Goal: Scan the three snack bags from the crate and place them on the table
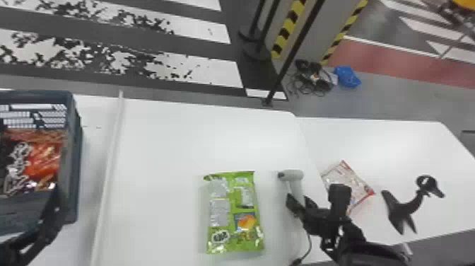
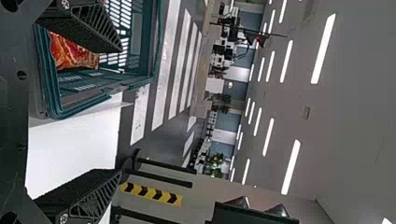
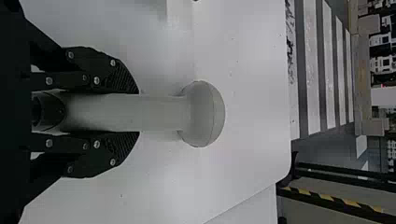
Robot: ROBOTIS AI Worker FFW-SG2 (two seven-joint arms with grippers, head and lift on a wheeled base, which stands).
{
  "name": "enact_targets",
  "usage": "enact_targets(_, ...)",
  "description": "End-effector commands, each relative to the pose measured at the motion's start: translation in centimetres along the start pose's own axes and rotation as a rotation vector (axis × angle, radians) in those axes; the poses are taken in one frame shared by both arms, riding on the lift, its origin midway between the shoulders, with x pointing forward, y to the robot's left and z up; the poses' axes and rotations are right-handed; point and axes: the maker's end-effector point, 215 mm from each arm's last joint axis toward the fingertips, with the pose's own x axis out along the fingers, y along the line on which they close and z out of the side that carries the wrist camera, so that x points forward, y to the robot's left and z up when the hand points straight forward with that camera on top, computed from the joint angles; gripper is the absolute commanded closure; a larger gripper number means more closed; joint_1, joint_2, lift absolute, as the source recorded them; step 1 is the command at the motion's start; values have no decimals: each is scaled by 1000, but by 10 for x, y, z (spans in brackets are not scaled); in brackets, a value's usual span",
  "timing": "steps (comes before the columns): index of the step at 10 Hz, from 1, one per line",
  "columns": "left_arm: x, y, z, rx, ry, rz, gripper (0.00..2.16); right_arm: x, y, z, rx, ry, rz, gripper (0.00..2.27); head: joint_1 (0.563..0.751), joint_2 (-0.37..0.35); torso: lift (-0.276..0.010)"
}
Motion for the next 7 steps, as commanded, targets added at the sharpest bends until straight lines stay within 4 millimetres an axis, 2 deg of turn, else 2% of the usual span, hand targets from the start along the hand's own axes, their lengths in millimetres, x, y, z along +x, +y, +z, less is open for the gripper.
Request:
enact_targets(1,0,-1,0,-2,0,0,76,-2,6,4,-10,-13,9,-2,695,-350,-37)
enact_targets(2,0,-1,-1,-1,3,-1,76,-13,11,17,-18,-57,12,-2,695,-350,-37)
enact_targets(4,0,-2,-1,0,3,-2,76,-57,37,73,-95,-263,18,43,695,-350,-37)
enact_targets(5,0,-2,-3,-1,8,-2,76,-74,53,80,-116,-284,38,43,695,-344,-37)
enact_targets(7,1,-3,-4,-3,10,-3,76,-93,93,75,-131,-289,97,53,695,-304,-37)
